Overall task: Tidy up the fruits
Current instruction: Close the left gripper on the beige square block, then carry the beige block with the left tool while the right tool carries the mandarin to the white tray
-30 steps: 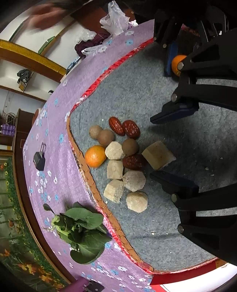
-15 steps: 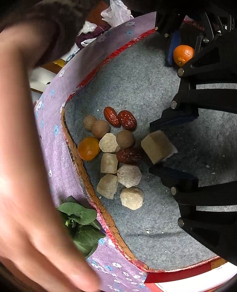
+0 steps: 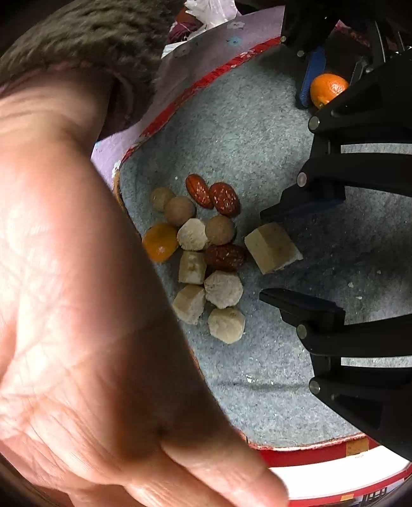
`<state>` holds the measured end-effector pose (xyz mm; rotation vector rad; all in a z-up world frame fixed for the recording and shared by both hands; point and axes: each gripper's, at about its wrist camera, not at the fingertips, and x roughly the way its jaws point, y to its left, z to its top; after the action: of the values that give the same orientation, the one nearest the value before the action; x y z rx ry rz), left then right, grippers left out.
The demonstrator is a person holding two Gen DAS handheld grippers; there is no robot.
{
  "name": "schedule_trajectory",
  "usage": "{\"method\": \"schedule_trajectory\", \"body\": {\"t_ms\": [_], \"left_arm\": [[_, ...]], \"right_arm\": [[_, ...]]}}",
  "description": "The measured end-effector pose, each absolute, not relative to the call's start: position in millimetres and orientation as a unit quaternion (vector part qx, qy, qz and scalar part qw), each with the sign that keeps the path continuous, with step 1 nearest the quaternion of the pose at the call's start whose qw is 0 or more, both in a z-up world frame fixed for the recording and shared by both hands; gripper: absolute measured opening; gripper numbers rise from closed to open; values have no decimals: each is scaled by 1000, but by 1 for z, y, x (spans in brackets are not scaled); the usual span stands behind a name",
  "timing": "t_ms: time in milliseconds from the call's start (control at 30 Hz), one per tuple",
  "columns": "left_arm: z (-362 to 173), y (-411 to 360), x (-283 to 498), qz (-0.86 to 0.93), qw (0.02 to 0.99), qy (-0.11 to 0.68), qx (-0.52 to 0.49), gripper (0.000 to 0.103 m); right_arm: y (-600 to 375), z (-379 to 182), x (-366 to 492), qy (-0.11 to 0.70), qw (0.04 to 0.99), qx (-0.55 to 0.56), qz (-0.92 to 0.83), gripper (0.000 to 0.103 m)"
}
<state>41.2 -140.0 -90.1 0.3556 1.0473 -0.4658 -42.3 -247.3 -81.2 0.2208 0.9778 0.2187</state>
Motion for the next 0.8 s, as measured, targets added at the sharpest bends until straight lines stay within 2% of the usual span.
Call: {"method": "schedule_trajectory", "body": {"t_ms": [233, 367, 567, 800], "left_arm": [[-90, -145, 40, -206, 830, 487, 177, 45], [-92, -150, 38, -208, 827, 494, 172, 31], [-89, -142, 38, -202, 833, 491, 157, 31], [-44, -89, 30, -160, 863, 469, 100, 31]], "right_arm": [[-247, -81, -43, 467, 872, 107, 103, 37], [-248, -81, -45, 466, 872, 107, 103, 37], [-250, -78, -49, 462, 875, 105, 101, 37], [-246, -58, -41, 456, 875, 109, 119, 37]]}}
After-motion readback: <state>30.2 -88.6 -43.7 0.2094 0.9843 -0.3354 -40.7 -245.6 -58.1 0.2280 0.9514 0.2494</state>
